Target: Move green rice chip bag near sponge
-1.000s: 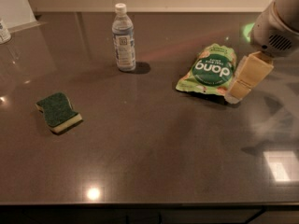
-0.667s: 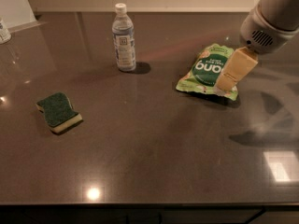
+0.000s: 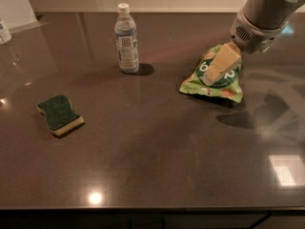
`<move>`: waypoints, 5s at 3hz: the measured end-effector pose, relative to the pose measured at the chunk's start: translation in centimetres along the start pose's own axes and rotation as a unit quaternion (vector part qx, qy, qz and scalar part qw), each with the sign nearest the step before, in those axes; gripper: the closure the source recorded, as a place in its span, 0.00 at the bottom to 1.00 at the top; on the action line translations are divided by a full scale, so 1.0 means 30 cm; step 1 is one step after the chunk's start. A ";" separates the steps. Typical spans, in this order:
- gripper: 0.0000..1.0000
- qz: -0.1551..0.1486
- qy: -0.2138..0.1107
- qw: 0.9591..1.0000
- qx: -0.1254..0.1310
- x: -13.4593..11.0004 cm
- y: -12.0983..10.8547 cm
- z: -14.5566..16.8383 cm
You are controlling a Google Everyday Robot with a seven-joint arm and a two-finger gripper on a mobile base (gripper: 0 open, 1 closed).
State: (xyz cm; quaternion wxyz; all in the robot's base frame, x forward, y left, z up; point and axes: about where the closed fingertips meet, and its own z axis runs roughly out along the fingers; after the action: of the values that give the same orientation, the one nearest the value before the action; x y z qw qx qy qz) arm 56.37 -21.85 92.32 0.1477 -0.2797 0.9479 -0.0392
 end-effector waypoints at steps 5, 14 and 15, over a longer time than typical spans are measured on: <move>0.00 0.203 -0.027 0.979 -0.008 -0.142 -0.105 0.235; 1.00 0.233 -0.018 0.972 -0.018 -0.157 -0.123 0.317; 1.00 0.233 -0.018 0.972 -0.018 -0.158 -0.122 0.317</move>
Offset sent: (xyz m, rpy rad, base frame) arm 0.0449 -0.0046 -0.0342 0.1387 -0.0202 -0.3457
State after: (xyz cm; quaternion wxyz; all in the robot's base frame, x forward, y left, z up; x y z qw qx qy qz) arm 64.93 -22.29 85.05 0.1644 -0.0540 0.9847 0.0184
